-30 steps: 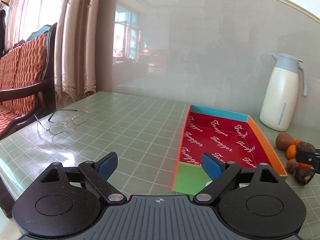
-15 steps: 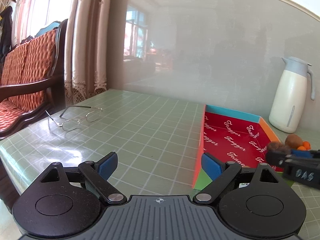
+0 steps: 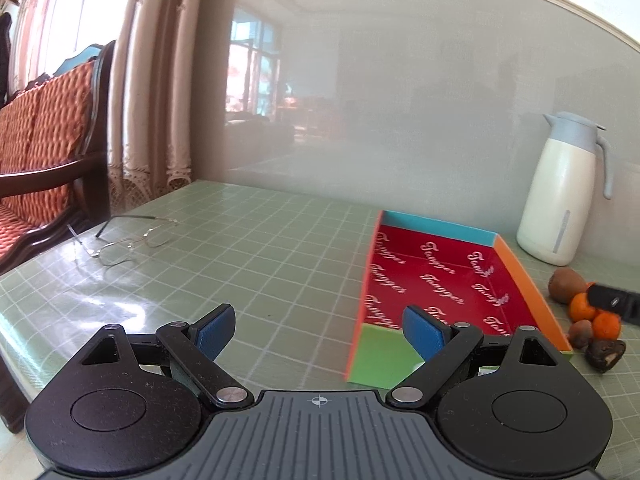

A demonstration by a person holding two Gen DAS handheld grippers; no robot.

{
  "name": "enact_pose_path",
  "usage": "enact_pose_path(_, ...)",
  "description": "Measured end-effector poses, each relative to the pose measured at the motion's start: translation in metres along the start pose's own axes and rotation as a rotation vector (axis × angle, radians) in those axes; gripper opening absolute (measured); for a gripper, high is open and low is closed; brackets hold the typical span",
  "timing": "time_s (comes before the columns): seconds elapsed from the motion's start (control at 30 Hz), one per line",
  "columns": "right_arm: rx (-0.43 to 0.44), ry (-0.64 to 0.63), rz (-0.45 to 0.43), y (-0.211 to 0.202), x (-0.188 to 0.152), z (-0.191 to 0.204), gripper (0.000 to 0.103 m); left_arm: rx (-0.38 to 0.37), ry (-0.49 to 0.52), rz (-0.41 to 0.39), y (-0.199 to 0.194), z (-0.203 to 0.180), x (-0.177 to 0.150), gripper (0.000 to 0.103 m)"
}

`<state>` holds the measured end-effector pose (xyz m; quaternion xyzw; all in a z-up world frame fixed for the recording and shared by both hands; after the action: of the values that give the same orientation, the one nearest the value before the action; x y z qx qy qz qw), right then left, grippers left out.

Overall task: Organize fruits
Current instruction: 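Carry the dark chestnut with the right gripper into the red box and release, then reach the left gripper to the split dark chestnut and close on it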

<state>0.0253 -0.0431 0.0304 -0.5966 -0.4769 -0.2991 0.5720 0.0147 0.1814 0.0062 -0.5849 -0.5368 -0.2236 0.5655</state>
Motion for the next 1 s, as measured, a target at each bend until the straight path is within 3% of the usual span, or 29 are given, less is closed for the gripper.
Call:
enact_pose_path(0.13, -0.055, 0.033, 0.004, -0.006, -0.003, -0.030, 0.070, -0.008, 0.013, -0.011, -0.002, -0.009, -0.003, 0.098)
enact_pose_path(0.47, -0.143, 0.098, 0.012, -0.018, -0.013, -0.083, 0.072, -0.037, 0.038, -0.007, -0.003, -0.032, -0.010, 0.103)
enact_pose_path(1.0, -0.215, 0.083, 0.030, -0.034, -0.025, -0.126, 0.074, -0.098, 0.072, 0.015, -0.004, -0.070, -0.021, 0.103)
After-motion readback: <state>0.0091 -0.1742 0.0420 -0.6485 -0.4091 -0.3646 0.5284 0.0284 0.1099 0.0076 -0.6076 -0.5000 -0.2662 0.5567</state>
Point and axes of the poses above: each gripper's, at about its wrist camera, not at the fingertips, and y roughly the way its jaws point, z to its left, x to its top, the point moved 2 cm from there along y, roughly the way its jaws point, and after that the axes turned 13 degrees about -y, right-handed, at the moved point
